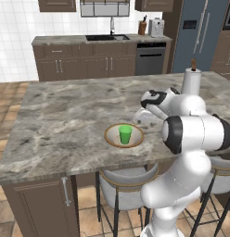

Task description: Place the cup inside the bowl on the dining table and move the bowl to any counter.

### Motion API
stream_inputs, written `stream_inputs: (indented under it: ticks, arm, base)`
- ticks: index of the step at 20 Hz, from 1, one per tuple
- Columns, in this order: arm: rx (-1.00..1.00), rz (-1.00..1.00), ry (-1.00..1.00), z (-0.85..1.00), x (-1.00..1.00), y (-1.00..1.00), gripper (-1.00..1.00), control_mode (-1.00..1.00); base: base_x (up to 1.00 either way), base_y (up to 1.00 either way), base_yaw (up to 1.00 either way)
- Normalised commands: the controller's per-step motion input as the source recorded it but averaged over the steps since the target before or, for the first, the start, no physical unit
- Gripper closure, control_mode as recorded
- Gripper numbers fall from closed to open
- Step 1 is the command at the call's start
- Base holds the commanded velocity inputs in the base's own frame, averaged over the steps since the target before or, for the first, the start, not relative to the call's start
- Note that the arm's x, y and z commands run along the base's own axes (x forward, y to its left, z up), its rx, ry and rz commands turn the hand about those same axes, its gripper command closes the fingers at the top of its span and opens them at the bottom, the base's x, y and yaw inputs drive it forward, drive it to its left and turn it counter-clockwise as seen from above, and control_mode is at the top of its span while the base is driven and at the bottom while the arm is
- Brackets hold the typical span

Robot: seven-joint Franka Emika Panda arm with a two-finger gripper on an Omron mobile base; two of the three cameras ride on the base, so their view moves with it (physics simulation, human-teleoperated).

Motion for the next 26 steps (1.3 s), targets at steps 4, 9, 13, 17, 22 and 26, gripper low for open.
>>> stream_inputs:
  ticks: [4, 9, 13, 17, 22, 26]
  arm:
    - [0.03, 0.00, 0.17, 0.00, 0.00, 0.00, -1.00, -1.00]
    - [0.00, 0.00, 0.27, -0.01, 0.00, 0.00, -1.00, -1.00]
    - [0.00, 0.00, 0.21, 0.00, 0.00, 0.00, -1.00, -1.00]
    - [0.04, 0.00, 0.10, 0.00, 0.00, 0.00, -1.00, -1.00]
    - [0.04, 0.00, 0.04, -0.02, 0.06, 0.00, -1.00, -1.00]
    - [0.00, 0.00, 0.00, -0.16, 0.04, 0.00, -1.00, -1.00]
  base:
    - [0.00, 0.00, 0.00]
    - [0.00, 0.00, 0.00]
    - [0.00, 0.00, 0.00]
    - [0.00, 0.00, 0.00]
    - [0.00, 0.00, 0.00]
    - [0.00, 0.00, 0.00]
